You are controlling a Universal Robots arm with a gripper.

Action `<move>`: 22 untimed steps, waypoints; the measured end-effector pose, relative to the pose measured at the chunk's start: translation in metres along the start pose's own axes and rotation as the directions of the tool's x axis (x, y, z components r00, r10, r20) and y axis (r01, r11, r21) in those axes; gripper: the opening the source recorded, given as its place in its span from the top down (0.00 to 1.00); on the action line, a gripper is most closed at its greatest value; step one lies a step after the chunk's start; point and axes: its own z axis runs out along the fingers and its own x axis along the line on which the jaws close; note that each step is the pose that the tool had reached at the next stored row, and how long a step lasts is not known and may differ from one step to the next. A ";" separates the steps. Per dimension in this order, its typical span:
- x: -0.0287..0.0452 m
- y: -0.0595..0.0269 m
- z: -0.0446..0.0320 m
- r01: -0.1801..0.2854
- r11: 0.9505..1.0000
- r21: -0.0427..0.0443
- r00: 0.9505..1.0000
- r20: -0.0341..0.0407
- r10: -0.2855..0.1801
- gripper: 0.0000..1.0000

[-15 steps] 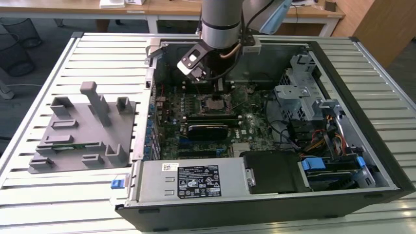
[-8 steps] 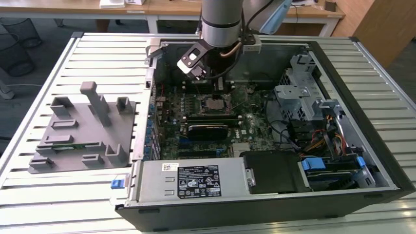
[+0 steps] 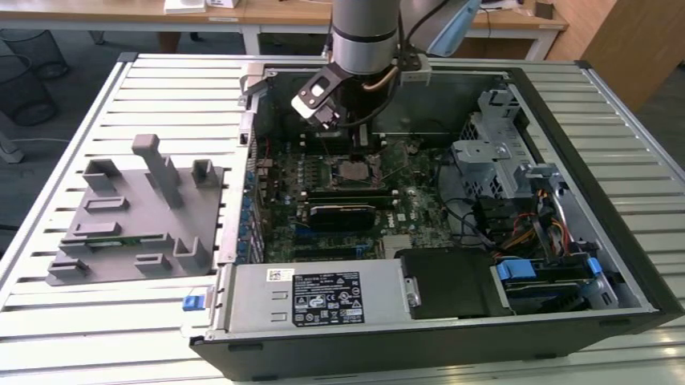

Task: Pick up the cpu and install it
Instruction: 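Close the cpu cover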

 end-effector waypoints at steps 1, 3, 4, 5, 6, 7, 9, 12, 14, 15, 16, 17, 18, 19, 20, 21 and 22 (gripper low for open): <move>0.0000 0.0000 -0.0005 0.000 1.000 0.000 1.000 0.000 0.000 0.89; 0.0000 0.0001 -0.0013 0.000 1.000 0.000 1.000 0.000 0.000 0.89; 0.0000 0.0001 -0.0019 0.000 1.000 0.000 1.000 0.000 0.000 0.89; 0.0000 0.0001 -0.0030 0.000 1.000 0.000 1.000 0.000 0.000 0.89; 0.0000 0.0002 -0.0050 0.000 1.000 0.000 1.000 0.000 0.000 0.89; 0.0000 0.0003 -0.0074 0.000 1.000 0.000 1.000 0.000 0.000 0.89; 0.0000 0.0005 -0.0129 0.000 1.000 0.000 1.000 0.000 0.000 0.89; -0.0001 0.0008 -0.0239 0.000 1.000 0.000 1.000 0.000 0.000 0.89; -0.0001 0.0010 -0.0322 0.000 1.000 0.000 1.000 0.000 0.000 0.89; -0.0001 0.0011 -0.0355 0.000 1.000 0.000 1.000 0.000 0.000 0.89; -0.0001 0.0006 -0.0364 0.000 1.000 0.000 1.000 0.000 0.000 0.89; -0.0003 0.0000 -0.0365 0.000 1.000 0.000 1.000 0.000 0.000 0.89; -0.0011 0.0000 -0.0365 0.000 1.000 0.000 1.000 0.000 0.000 0.89; -0.0026 0.0000 -0.0365 0.000 1.000 0.000 1.000 0.000 0.000 0.89; -0.0048 0.0000 -0.0365 0.000 1.000 0.000 1.000 0.000 0.000 0.89; -0.0069 -0.0001 -0.0365 0.000 1.000 0.000 1.000 0.000 0.000 0.89; -0.0092 -0.0001 -0.0365 0.000 1.000 0.000 1.000 0.000 0.000 0.89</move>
